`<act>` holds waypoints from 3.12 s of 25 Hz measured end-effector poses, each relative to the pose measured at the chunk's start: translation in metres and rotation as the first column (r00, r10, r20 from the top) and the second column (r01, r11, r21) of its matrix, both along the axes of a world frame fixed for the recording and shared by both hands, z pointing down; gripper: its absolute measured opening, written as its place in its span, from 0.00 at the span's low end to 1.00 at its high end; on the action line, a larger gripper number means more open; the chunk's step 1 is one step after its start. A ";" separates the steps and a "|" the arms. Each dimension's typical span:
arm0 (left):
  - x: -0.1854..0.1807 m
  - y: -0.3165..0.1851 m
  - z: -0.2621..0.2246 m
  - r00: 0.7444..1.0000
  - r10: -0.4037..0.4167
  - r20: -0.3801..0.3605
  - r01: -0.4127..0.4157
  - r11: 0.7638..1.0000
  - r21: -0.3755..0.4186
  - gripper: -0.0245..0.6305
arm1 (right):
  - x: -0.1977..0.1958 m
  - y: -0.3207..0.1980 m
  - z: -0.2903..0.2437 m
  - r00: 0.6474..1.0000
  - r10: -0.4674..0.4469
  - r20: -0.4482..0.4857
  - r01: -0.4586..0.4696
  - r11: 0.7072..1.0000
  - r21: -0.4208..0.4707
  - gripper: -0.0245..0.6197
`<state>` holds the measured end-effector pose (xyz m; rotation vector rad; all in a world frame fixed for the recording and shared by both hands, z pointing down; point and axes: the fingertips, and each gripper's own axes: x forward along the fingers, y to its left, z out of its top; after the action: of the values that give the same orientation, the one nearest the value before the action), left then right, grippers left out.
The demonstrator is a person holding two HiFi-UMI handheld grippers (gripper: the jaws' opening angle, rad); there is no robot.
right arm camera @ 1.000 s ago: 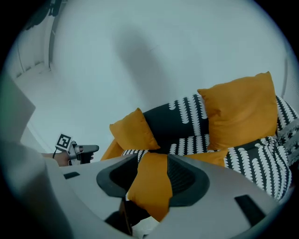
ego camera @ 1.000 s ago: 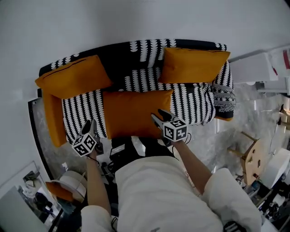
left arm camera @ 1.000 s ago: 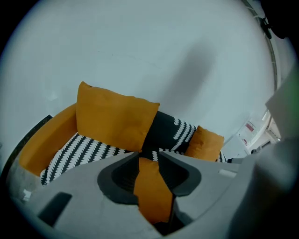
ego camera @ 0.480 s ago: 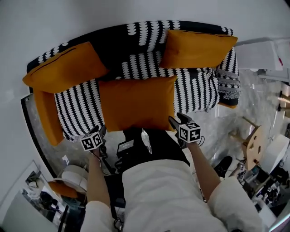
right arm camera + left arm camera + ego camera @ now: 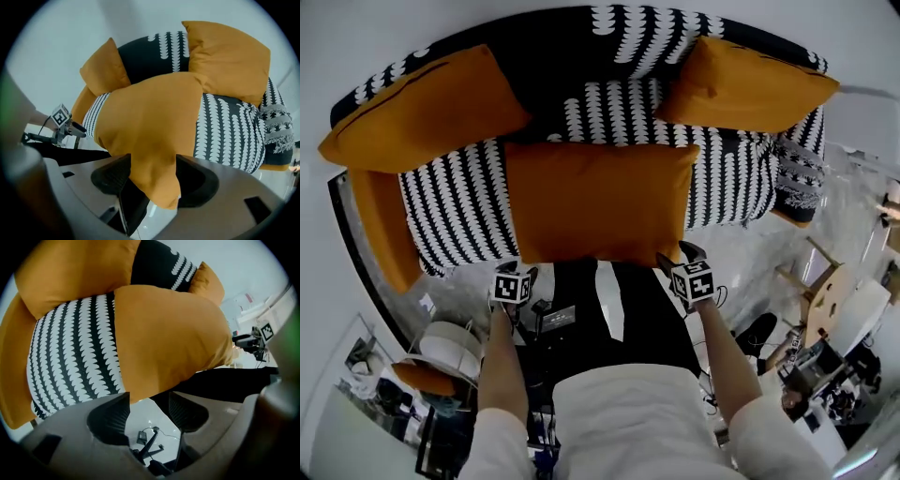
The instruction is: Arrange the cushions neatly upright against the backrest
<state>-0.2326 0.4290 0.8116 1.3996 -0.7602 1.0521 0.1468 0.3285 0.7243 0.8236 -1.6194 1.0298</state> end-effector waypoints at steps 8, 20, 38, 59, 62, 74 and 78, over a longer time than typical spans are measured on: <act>-0.001 -0.006 0.060 0.996 0.083 0.041 -0.081 0.995 -0.056 0.43 | -0.002 0.003 0.041 0.981 -0.118 -0.151 0.111 0.992 -0.055 0.44; 0.002 -0.022 0.032 0.980 0.189 0.060 -0.193 0.980 0.054 0.09 | -0.013 -0.013 0.026 0.976 -0.125 -0.178 0.123 0.992 -0.025 0.18; -0.005 -0.230 -0.184 0.999 0.048 0.007 -0.043 0.819 0.572 0.06 | -0.002 -0.176 -0.078 0.992 0.058 -0.110 -0.036 0.982 0.185 0.06; -0.013 -0.425 -0.199 0.888 -0.459 0.011 0.382 0.752 0.538 0.07 | -0.011 -0.409 -0.180 0.989 -0.057 0.134 -0.008 0.900 0.437 0.16; -0.021 -0.445 -0.193 0.881 -0.474 0.019 0.386 0.740 0.551 0.07 | -0.044 -0.349 -0.209 0.930 -0.088 0.357 -0.040 0.940 0.338 0.16; -0.048 -0.471 -0.216 0.886 -0.460 0.062 0.321 0.704 0.633 0.11 | -0.092 -0.333 -0.113 0.961 0.026 0.276 -0.093 0.968 0.232 0.21; -0.048 -0.467 -0.235 0.917 -0.351 0.192 0.118 0.697 0.707 0.11 | -0.107 -0.360 -0.107 0.973 -0.049 0.225 -0.019 0.957 0.291 0.21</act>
<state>-0.2807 -0.0384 0.5771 1.6949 -1.6594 0.8145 0.0401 -0.0311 0.6176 0.9094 -2.0067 0.9125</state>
